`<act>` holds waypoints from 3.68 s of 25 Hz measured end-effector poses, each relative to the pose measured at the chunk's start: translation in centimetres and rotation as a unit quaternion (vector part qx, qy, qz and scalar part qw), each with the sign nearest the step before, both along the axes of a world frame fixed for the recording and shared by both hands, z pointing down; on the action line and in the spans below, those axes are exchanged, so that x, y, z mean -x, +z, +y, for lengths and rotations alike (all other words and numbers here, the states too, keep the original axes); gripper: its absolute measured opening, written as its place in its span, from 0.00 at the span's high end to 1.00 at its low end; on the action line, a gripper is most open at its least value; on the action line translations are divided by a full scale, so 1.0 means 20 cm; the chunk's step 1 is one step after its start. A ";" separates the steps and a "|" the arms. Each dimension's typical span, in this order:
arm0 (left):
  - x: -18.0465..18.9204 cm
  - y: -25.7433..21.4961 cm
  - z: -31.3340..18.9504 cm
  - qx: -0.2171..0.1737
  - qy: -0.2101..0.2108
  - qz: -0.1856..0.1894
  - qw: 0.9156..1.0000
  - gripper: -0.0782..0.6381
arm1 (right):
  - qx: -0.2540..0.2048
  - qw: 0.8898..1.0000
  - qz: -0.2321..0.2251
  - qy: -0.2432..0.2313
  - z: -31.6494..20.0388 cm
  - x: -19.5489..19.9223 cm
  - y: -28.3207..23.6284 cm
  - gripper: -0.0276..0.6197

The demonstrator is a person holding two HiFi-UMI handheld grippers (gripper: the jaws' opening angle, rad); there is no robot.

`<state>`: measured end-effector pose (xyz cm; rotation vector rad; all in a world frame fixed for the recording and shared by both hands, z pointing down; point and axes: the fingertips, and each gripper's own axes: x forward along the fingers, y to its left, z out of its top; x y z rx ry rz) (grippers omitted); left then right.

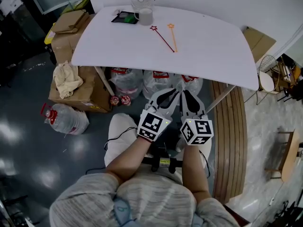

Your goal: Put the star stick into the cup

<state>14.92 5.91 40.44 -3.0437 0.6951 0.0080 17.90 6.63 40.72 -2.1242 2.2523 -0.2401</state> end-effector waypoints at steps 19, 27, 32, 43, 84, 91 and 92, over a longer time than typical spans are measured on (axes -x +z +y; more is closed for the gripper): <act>0.07 -0.06 -0.74 -0.014 -0.072 0.008 0.997 0.82 | -0.027 0.995 -0.010 -0.091 -0.80 0.03 -0.08 0.94; 0.11 -0.14 -0.93 -0.003 -0.052 0.030 0.998 0.82 | 0.029 0.991 -0.002 -0.130 -1.00 0.02 -0.07 0.94; 0.12 -0.16 -1.10 0.022 -0.026 0.023 0.999 0.82 | 0.092 0.981 0.044 -0.168 -1.22 -0.01 -0.07 0.93; 0.14 -0.14 -1.33 0.073 -0.021 0.017 0.997 0.82 | 0.243 0.942 0.122 -0.198 -1.75 -0.12 0.09 0.82; 0.14 -0.07 -1.53 0.120 -0.020 0.035 0.992 0.82 | 0.426 0.853 0.170 -0.250 -2.04 -0.12 0.40 0.93; 0.16 -0.05 -1.55 0.127 -0.026 0.035 0.991 0.82 | 0.329 0.898 0.084 -0.281 -2.11 0.00 0.10 0.93; 0.16 -0.05 -1.55 0.127 -0.026 0.035 0.991 0.82 | 0.304 0.907 0.064 -0.285 -2.14 0.02 0.02 0.93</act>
